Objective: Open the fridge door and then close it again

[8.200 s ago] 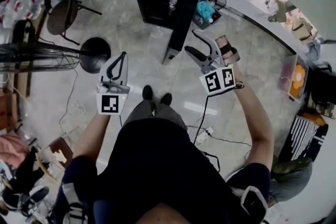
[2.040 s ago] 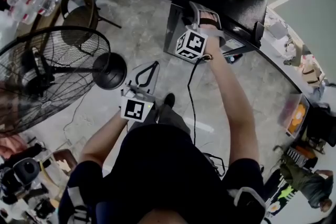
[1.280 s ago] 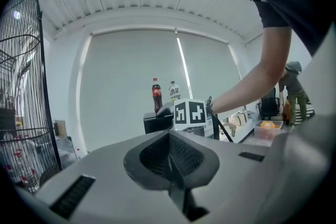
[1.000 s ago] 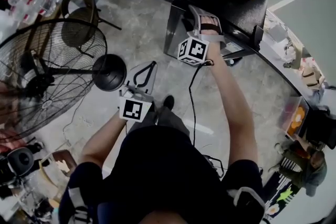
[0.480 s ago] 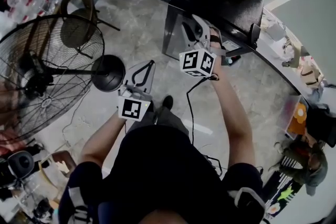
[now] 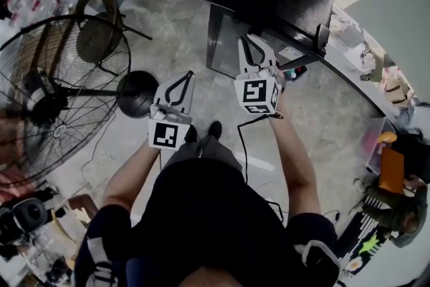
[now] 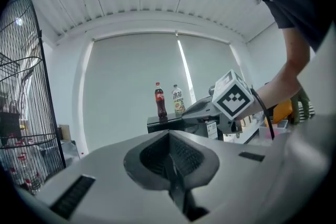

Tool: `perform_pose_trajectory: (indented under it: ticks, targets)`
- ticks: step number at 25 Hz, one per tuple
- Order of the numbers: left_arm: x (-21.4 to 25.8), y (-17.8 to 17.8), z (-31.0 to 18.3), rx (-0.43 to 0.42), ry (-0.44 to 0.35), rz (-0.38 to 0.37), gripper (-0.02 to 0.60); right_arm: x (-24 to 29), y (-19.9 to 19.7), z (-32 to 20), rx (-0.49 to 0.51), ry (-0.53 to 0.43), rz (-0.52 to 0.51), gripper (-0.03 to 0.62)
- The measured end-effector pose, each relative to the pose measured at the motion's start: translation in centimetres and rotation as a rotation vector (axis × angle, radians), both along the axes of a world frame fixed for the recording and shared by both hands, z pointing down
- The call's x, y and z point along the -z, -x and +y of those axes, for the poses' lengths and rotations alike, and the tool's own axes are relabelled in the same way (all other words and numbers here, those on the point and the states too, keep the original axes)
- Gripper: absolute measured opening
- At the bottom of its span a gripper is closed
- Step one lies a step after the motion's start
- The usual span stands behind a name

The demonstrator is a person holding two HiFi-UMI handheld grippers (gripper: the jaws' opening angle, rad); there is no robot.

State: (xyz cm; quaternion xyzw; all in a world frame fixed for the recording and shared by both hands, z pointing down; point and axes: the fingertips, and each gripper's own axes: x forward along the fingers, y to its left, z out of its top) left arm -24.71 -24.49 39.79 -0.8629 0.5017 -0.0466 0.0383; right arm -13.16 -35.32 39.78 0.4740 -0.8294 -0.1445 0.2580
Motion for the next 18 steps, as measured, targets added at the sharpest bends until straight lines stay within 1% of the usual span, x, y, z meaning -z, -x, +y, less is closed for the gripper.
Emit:
perform_pose_trajectory:
  ticks: [3,7,14,18]
  targets:
    - [0.3,0.2,0.1,0.004,-0.006,-0.003,0.023,0.5,-0.2,1.3,-0.016,0.012,-0.068,0.020]
    - [0.9,0.5,0.2,0.020,-0.011,0.022,0.023,1.6,-0.4,3.3,-0.034,0.025,-0.192,0.020]
    - [2.3,1.6,0.9,0.052,-0.031,0.059,0.023,4.7,-2.2,7.1,-0.083,-0.019,-0.376,0.018]
    - [3.4,2.0,1.4,0.048,-0.052,0.082,0.023,6.1,-3.4,9.2,-0.100,-0.049,-0.434,0.018]
